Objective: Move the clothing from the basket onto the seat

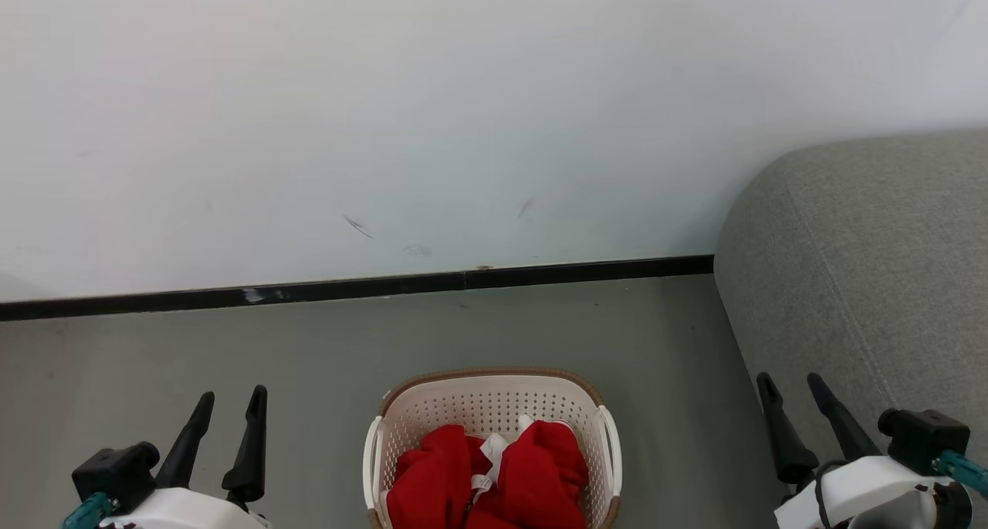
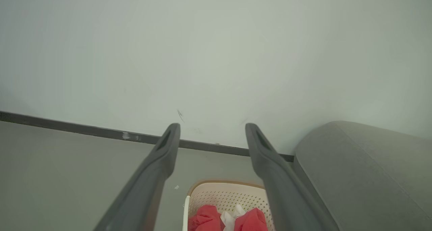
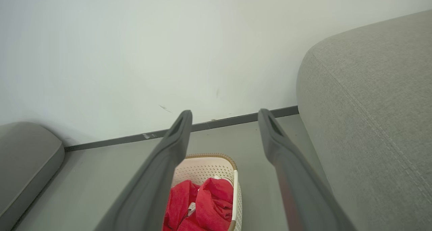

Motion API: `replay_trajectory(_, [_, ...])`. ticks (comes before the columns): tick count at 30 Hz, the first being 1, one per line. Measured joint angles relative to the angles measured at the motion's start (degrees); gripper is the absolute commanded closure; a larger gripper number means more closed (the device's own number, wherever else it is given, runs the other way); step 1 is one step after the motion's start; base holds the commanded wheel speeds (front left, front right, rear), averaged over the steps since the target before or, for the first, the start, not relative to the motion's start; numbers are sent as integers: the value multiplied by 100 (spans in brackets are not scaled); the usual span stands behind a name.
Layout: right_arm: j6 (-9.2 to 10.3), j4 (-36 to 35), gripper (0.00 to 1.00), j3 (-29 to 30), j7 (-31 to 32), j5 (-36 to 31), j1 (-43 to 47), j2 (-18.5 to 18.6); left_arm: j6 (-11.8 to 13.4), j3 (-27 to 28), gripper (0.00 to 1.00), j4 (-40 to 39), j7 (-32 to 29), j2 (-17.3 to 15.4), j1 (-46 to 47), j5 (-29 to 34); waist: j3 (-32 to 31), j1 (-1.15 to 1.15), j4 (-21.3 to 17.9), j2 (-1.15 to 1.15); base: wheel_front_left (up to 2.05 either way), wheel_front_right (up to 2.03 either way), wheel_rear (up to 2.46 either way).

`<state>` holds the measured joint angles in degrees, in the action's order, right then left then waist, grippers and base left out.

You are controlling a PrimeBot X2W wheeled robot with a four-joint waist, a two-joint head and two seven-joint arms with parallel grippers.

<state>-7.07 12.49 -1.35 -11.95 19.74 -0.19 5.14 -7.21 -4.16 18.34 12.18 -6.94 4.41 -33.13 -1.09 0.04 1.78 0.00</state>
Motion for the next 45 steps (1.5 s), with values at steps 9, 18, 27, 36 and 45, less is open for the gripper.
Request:
replay_trajectory(9, [0,77,0,77,-175,-861,0,-59,0,21,0,31,160,-1,8,975,5,0,-8,0,0,0,0])
replay_trajectory(18, [-1,179,0,183,-226,-1172,3,-109,0,166,0,151,204,120,10,1259,19,-1,-3,0,0,0,0])
replay_trajectory(27, [-1,232,0,216,-225,-1217,24,-158,0,282,0,190,204,187,10,1269,48,-1,-27,0,0,0,0])
replay_trajectory(36, [-1,218,0,238,-225,-1228,23,-183,0,338,0,190,204,277,20,1365,106,-1,-88,0,0,0,0])
replay_trajectory(45, [-1,160,0,268,-226,-1228,24,-214,0,250,0,211,204,308,33,1386,172,-2,-147,0,0,0,0])
